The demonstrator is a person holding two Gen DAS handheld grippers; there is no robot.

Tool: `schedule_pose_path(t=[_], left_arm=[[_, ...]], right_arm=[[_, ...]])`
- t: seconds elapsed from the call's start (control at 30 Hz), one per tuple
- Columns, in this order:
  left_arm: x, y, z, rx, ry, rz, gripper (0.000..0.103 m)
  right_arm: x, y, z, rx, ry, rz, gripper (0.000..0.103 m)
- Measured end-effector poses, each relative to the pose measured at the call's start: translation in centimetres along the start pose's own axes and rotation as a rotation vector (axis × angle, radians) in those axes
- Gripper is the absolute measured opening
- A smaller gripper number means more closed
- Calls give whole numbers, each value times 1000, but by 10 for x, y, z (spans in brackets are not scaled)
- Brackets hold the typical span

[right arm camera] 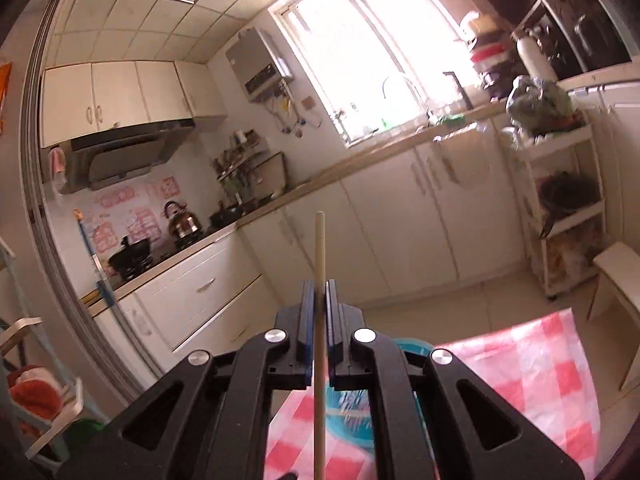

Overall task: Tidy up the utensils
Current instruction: 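Open the right gripper to drop the stick into the basket, then grasp another wooden stick from the bundle with the left gripper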

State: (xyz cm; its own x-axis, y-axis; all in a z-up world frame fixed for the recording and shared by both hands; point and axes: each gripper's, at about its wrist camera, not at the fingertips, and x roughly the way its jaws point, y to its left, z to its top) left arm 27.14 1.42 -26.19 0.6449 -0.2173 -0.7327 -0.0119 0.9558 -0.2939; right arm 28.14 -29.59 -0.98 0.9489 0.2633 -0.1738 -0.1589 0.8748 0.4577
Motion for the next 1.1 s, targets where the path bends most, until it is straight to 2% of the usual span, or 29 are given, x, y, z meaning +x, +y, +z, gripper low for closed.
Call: schedule_pose_path(t=[0.1,0.23,0.47,0.5,0.53,0.6,0.67,0.77,0.83,0.9,1.0,1.1], left_arm=[[-1,2,0,-11,-9,-8,95],[-3,3,0,-22,-21,-11,95],[-4,5,1,-18,-30,-14,95],[-4,4,0,-20,-31,-13,95],[-4,5,1,-22,-31,-12,95],[-3,6,1,-29,-30,-11,95],[-4,8,1,-37,-30,-10,95],[-4,10,1,-47,-32,-9,95],[-4,10,1,-49,-32,-7,95],[-4,9,1,-44,-33,-4,95],[-5,6,0,-25,-38,3,95],[-6,2,-1,-2,-41,12,95]], right_arm=[[33,4,3,-81,-75,-116,6],[62,-11,-10,-87,-36,-217,6],[62,-26,-34,-108,34,-238,7],[59,-26,-36,-111,42,-234,12],[54,-25,-38,-116,45,-229,22],[42,-23,-41,-115,41,-220,31],[22,-22,-44,-100,21,-213,34],[-22,-21,-61,-68,5,-240,43],[-42,-21,-88,-60,75,-273,44],[-47,-21,-128,-58,228,-284,43],[-38,-23,-187,-63,459,-274,29],[-23,-22,-211,-47,560,-256,25]])
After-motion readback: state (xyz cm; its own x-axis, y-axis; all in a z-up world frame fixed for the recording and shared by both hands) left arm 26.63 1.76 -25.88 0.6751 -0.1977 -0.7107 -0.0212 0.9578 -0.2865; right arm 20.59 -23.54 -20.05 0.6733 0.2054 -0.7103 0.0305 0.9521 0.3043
